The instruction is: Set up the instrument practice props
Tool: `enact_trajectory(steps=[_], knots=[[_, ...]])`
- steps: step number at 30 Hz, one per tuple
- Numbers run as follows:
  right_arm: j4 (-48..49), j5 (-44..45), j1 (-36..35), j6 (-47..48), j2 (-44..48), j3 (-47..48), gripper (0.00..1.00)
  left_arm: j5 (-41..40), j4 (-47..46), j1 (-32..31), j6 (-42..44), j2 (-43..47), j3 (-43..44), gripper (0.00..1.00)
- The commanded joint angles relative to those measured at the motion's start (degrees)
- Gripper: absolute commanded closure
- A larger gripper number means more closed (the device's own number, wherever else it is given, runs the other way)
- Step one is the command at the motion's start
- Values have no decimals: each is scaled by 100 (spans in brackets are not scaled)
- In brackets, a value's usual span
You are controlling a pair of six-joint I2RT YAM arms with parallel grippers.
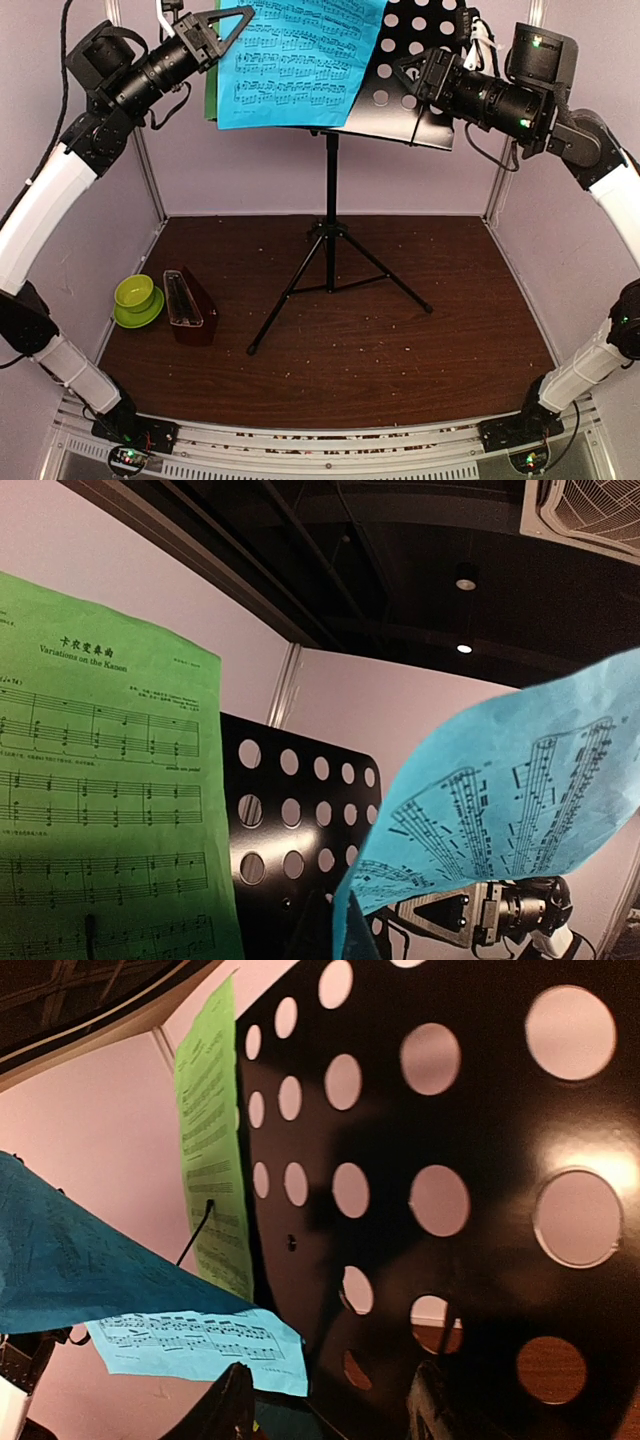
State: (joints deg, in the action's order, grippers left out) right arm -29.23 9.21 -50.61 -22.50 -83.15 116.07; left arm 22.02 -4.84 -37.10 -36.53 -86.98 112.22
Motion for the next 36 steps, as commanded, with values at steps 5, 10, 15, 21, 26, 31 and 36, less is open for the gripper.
enact_trajectory(steps=[5, 10, 15, 21, 26, 31, 36], knots=[[-9, 483, 56, -133, 562, -403, 43, -110, 510, 70, 280, -645, 1162, 100], [-449, 940, 134, -243, 779, -463, 42, -172, 615, 72, 181, -1080, 1754, 100], [-493, 1006, 196, -510, 1018, -916, 42, -371, 583, 63, -5, -1183, 1822, 100], [-223, 685, 236, -725, 1051, -1118, 42, -600, 650, -17, 3, -1173, 1800, 100], [-92, 432, 234, -892, 959, -1084, 48, -644, 688, -78, 89, -1156, 1788, 100], [97, 349, 233, -1139, 937, -1136, 50, -656, 625, -100, 174, -1087, 1693, 100], [24, 236, 233, -1472, 690, -913, 52, -665, 607, -131, 262, -1050, 1630, 100]])
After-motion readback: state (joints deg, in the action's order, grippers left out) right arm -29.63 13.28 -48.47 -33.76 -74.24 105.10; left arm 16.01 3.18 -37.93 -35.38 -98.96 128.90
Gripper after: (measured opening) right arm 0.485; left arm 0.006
